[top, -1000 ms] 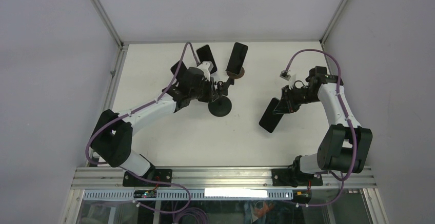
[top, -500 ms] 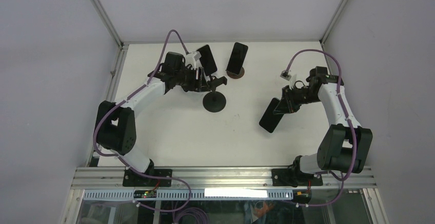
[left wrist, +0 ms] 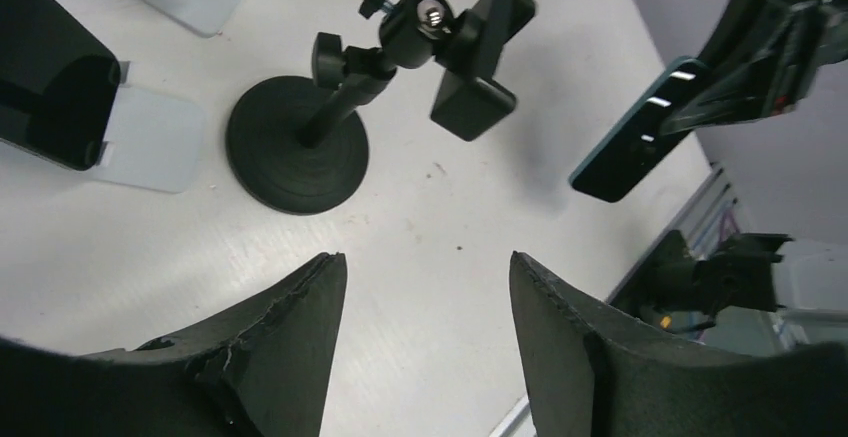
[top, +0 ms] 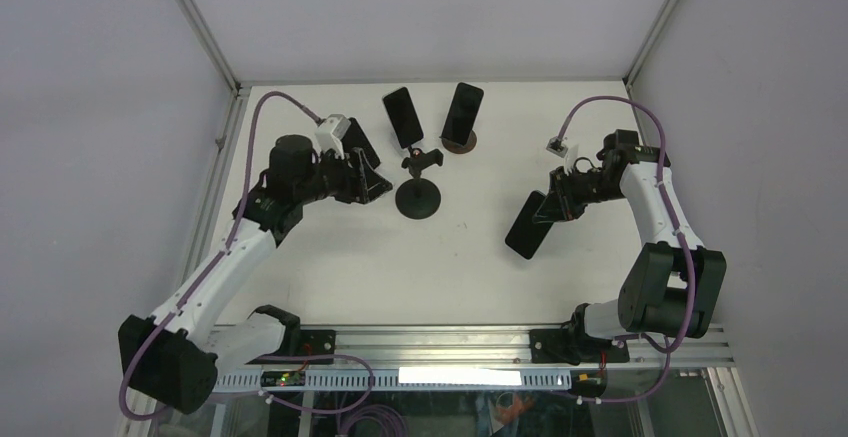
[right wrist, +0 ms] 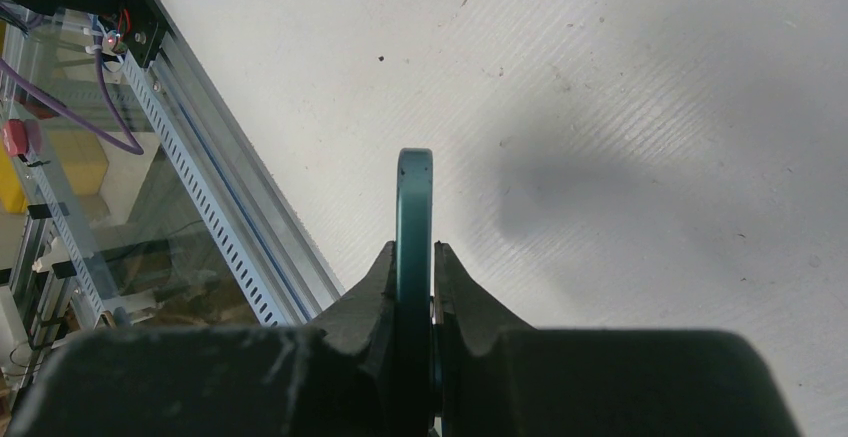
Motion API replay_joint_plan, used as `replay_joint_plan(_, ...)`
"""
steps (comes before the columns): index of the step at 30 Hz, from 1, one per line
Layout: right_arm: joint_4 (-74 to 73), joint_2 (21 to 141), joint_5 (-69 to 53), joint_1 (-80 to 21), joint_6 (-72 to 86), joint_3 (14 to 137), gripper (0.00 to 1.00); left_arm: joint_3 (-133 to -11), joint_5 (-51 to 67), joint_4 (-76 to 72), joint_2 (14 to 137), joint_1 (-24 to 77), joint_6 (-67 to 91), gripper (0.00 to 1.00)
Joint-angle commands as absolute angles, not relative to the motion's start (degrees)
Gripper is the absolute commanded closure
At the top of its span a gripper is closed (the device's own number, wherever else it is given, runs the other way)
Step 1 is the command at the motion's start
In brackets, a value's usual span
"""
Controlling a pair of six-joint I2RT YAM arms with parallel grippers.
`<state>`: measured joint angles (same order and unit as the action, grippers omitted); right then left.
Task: Place the phone on the phone stand
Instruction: Adjust the phone stand at the center of the board.
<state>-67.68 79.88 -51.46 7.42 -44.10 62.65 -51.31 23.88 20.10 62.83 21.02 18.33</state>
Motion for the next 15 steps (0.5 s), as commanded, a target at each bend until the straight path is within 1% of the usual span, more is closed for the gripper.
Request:
replay_joint_plan(1,-68.3,79.4,-54.4,7.8,-45.0,63.1,1.0,-48.3,21.5,12.6,56.7,21.7,33.7,0.38)
replay_joint_plan(3,-68.3,79.4,-54.4,7.8,-44.9,63.1,1.0,-49.5,16.5,13.0,56.0,24.4,36.7,0.38)
replay_joint_plan(4,-68.3,79.5,-54.4,7.8,-44.8,63.1,1.0,-50.6,11.6,14.1,56.1,28.1,37.1,0.37)
replay_joint_plan(6,-68.3,79.7,-54.4,7.8,-44.8,63.1,1.0,-53.9,0.6,17.6,57.4,34.8,36.5,0.32)
replay_joint_plan(8,-68.3,79.6,-54.3,7.8,-44.9,63.1,1.0,-57.5,-7.2,20.9,60.4,39.2,37.2,0.29)
replay_joint_plan(11,-68.3,79.6,-54.4,7.8,-44.8,63.1,1.0,-62.7,-15.2,25.3,67.3,42.9,38.3,0.26)
replay_joint_plan(15,-68.3,79.5,-54.4,7.9,-44.8,63.1,1.0,-68.6,-23.9,29.3,74.7,46.0,38.3,0.27)
